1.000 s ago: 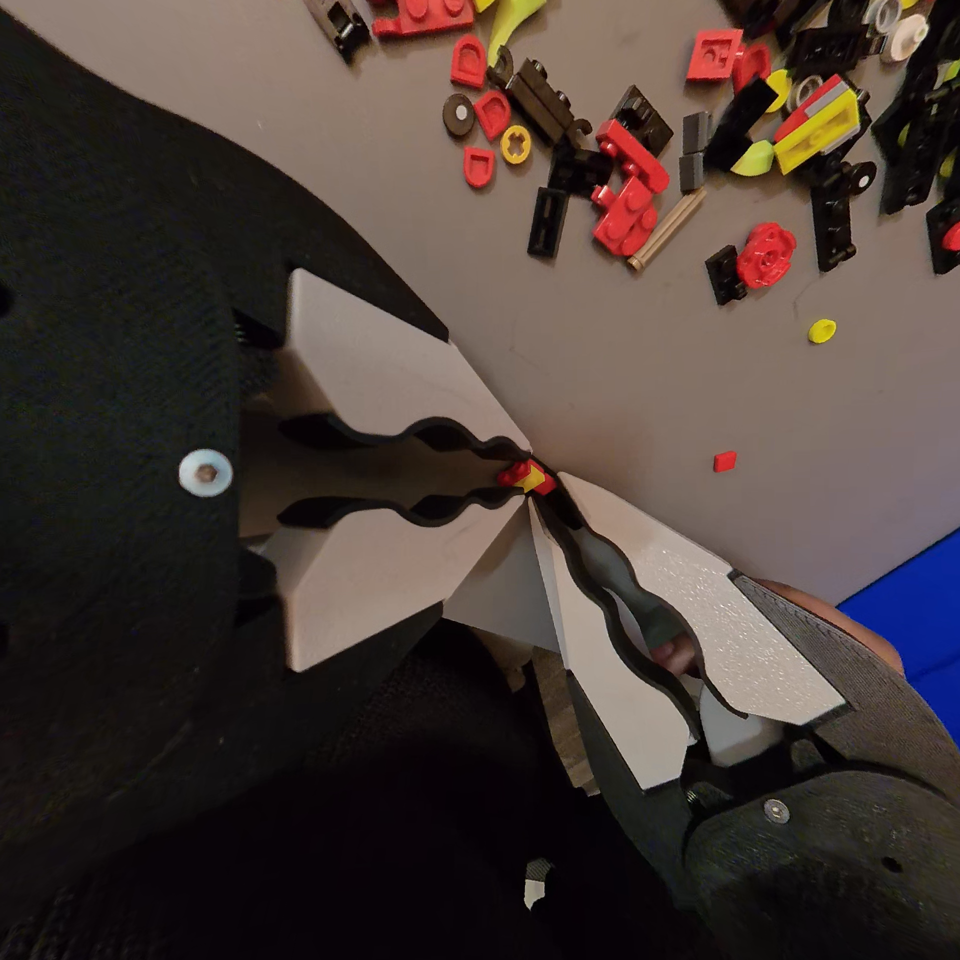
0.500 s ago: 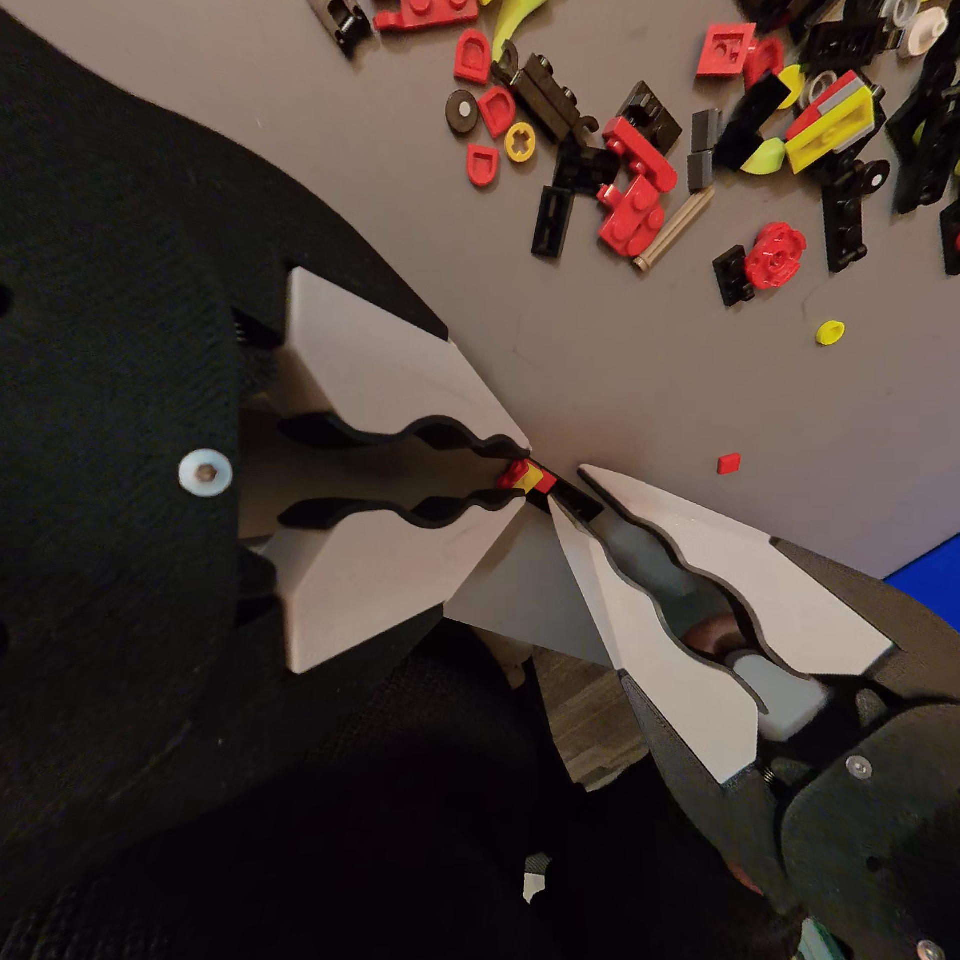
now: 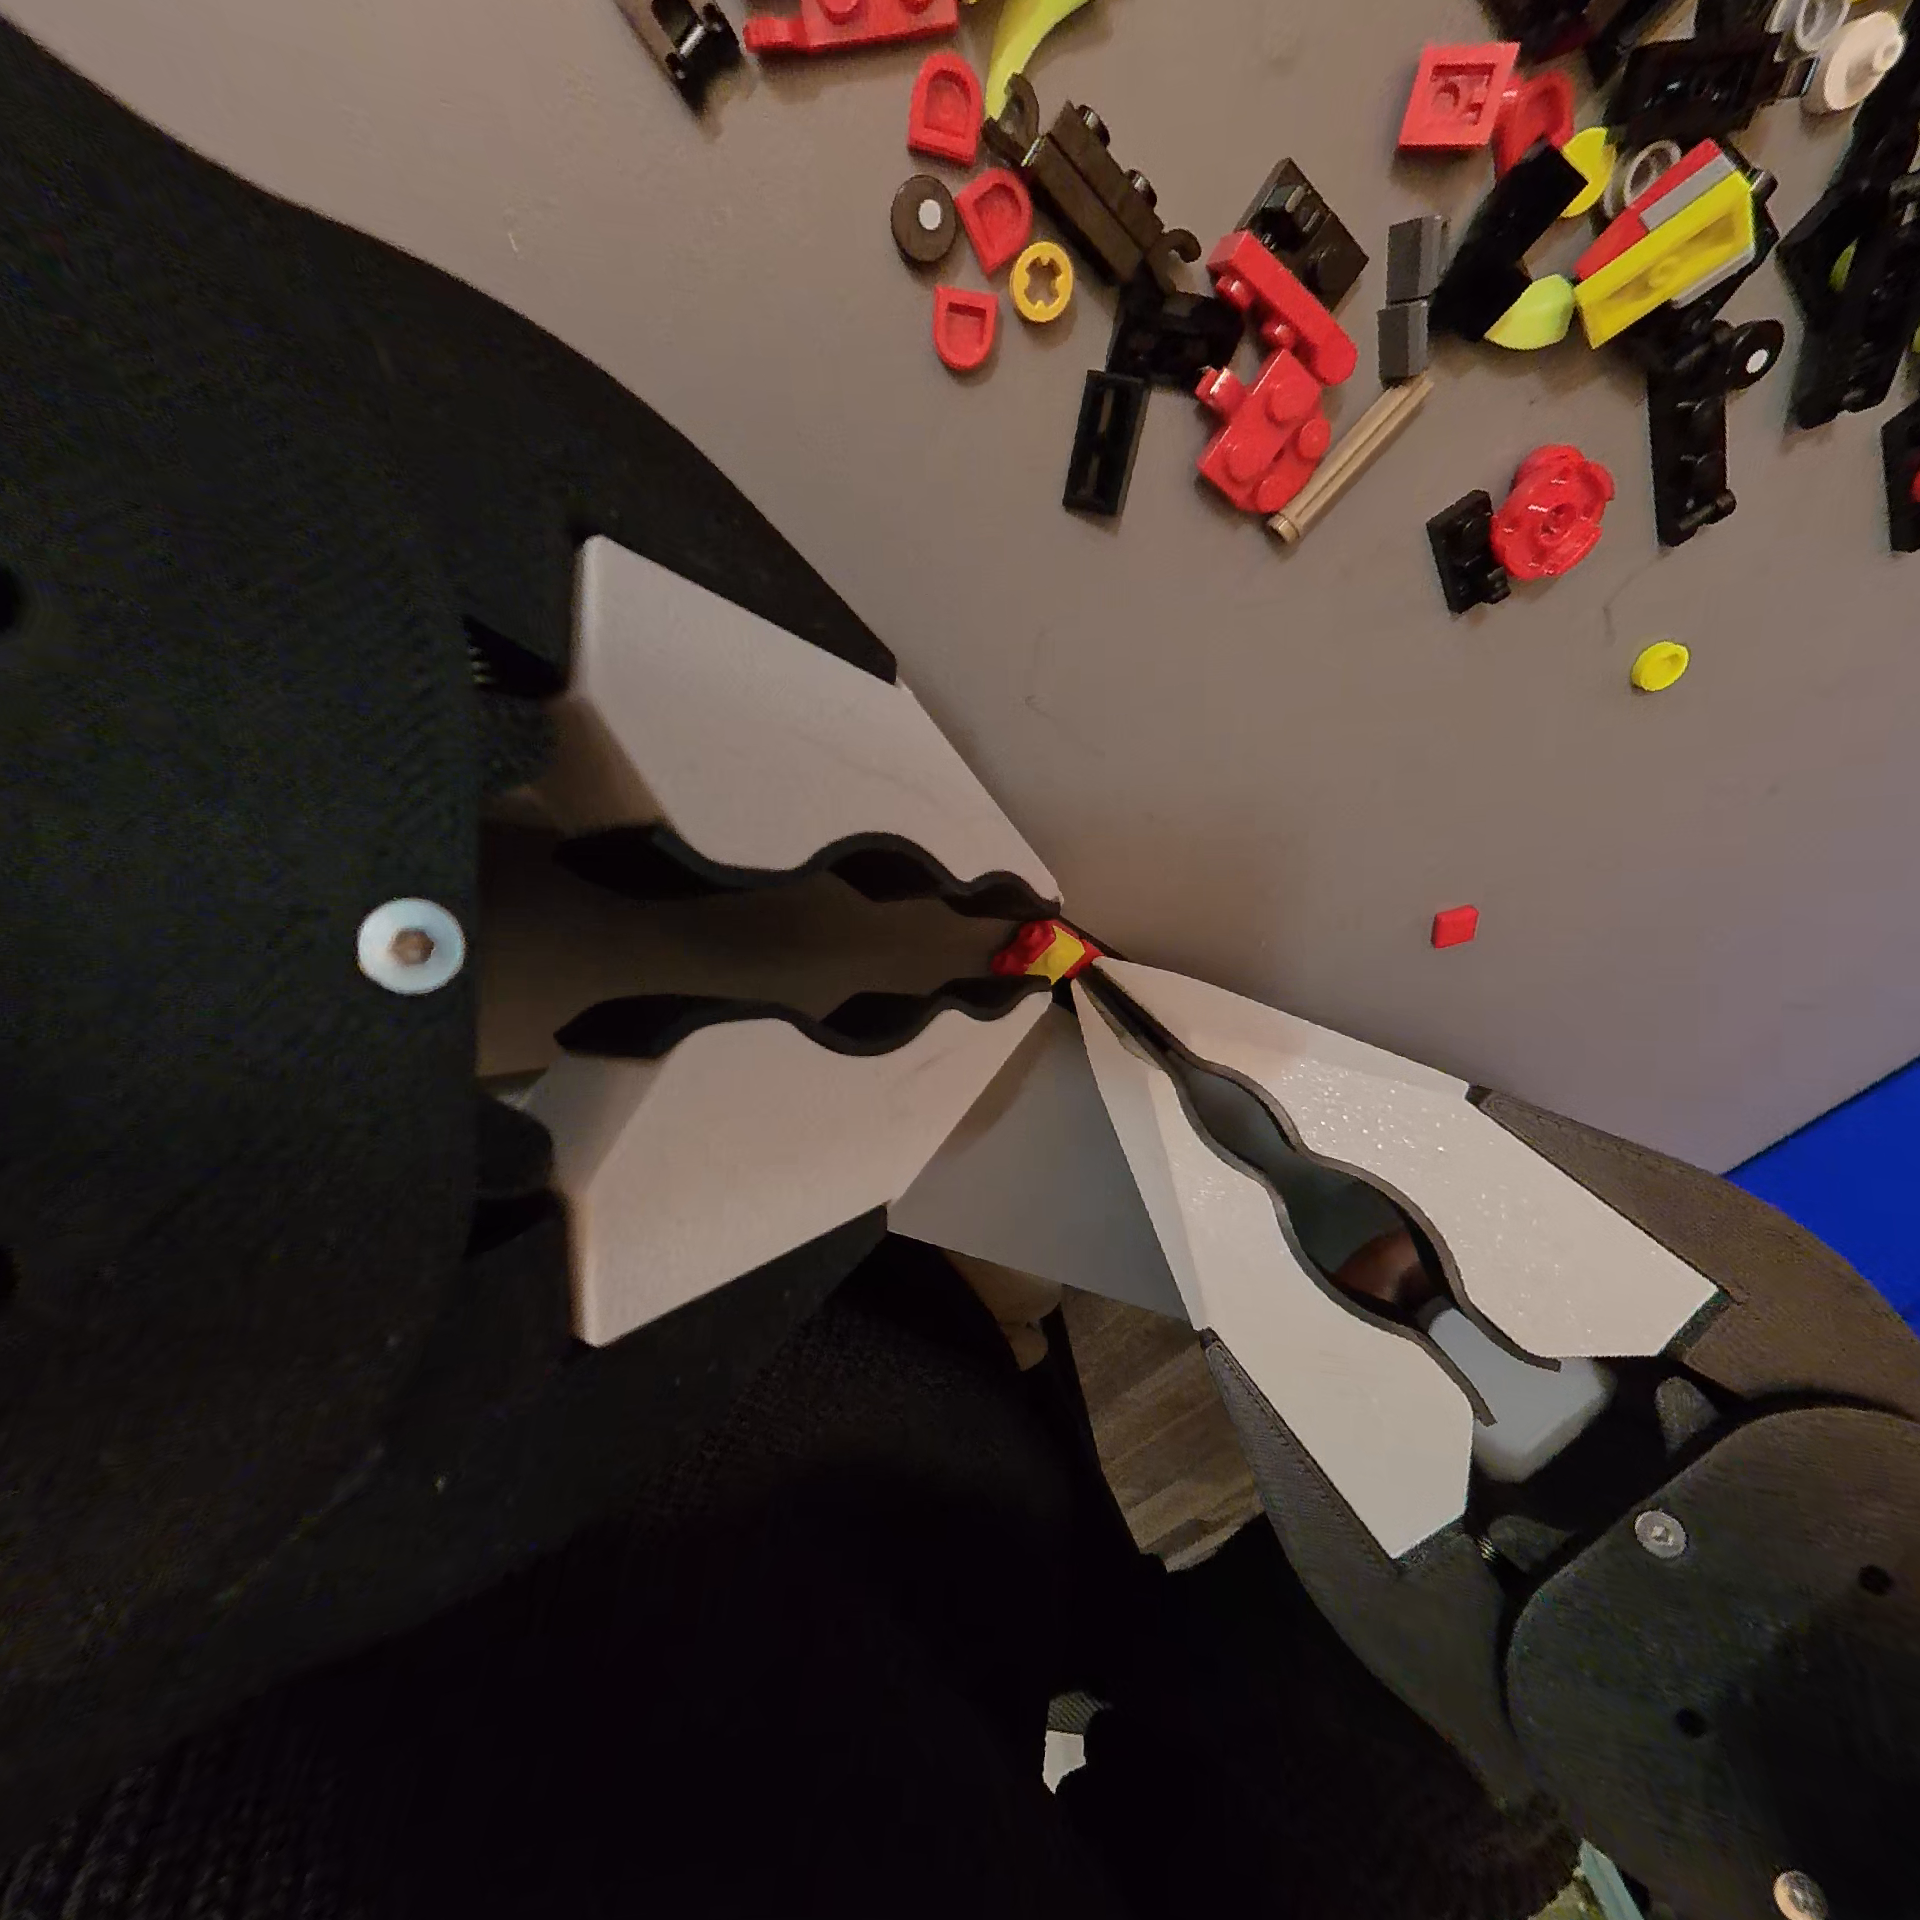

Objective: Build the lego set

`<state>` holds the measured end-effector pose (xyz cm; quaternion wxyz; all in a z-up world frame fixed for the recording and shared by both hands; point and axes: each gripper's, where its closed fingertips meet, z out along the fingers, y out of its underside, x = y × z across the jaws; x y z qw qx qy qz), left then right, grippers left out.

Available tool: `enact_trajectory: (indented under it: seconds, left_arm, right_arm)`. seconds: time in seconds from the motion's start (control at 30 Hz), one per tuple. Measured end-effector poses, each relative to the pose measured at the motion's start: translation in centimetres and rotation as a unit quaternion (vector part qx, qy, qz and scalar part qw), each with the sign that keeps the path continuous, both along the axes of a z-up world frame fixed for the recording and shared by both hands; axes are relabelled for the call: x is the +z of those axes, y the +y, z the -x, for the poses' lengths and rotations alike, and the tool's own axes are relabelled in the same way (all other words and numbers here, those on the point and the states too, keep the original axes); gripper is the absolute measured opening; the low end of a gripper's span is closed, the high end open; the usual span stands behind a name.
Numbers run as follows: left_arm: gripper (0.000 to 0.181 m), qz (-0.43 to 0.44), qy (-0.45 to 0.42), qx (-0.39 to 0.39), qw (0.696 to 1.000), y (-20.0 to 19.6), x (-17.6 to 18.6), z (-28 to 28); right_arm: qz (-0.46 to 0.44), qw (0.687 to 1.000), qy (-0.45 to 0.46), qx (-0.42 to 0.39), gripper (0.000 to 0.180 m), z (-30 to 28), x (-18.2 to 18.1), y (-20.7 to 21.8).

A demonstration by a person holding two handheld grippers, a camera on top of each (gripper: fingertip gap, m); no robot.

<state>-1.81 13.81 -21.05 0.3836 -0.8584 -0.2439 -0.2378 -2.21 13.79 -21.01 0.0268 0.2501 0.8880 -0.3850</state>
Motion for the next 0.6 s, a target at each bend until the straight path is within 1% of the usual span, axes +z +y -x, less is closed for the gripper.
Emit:
enact_trajectory:
  seconds: [0.37, 0.6]
  left_arm:
    - [0.007, -0.002, 0.007, 0.004, 1.000, 0.12, 0.04, -0.04]
    - [0.006, -0.004, 0.010, 0.009, 1.000, 0.15, 0.05, -0.01]
  right_arm:
    - [-0.032, 0.998, 0.042, 0.032, 0.000, -0.39, -0.03, -0.38]
    - [-0.034, 0.998, 0.049, 0.028, 0.000, -0.45, -0.09, -0.36]
